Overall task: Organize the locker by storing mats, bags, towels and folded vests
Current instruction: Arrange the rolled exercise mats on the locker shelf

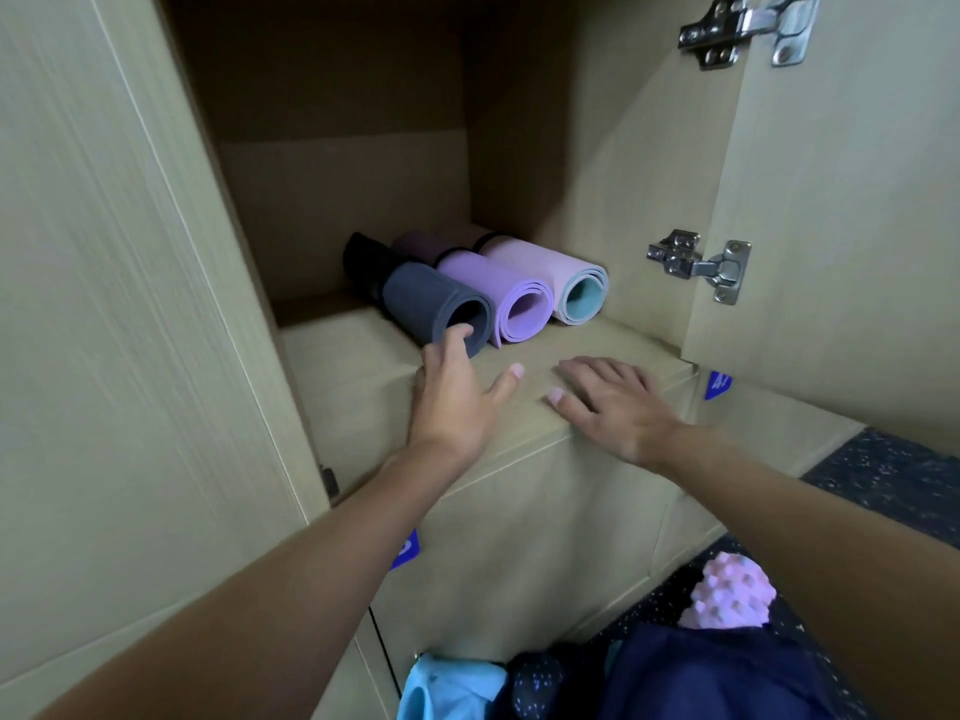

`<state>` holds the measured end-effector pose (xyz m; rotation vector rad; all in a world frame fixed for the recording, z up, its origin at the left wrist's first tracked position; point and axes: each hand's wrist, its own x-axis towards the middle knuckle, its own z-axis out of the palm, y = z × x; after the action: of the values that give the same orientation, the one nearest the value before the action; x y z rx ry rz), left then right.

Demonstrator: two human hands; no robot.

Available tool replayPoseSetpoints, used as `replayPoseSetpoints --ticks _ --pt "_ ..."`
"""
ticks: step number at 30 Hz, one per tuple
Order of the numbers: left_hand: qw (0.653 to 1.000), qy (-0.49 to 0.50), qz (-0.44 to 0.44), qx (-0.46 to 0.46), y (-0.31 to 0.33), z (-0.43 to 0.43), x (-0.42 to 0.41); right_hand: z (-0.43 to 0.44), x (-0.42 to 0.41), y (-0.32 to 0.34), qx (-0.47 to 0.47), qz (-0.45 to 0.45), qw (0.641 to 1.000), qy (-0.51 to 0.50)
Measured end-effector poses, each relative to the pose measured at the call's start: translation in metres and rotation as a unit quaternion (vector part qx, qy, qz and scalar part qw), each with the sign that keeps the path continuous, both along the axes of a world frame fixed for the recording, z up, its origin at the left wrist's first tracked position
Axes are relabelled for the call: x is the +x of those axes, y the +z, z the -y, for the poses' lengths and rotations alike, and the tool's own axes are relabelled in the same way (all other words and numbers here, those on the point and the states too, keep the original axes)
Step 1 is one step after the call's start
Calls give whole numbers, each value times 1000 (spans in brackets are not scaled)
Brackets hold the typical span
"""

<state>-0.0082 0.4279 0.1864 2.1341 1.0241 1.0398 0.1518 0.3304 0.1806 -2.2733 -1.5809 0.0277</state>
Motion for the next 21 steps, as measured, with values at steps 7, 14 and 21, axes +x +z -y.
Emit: replayPoseSetpoints --ticks 7,14,21 --pt "982 -139 -83 98 -12 108 15 136 -25 -52 62 -103 992 -29" --pt "927 -350 -134 12 -85 262 45 339 -34 -125 -13 -151 961 -230" --pt "845 -485 -219 -51 -170 421 56 512 -66 -181 -52 -170 886 -428"
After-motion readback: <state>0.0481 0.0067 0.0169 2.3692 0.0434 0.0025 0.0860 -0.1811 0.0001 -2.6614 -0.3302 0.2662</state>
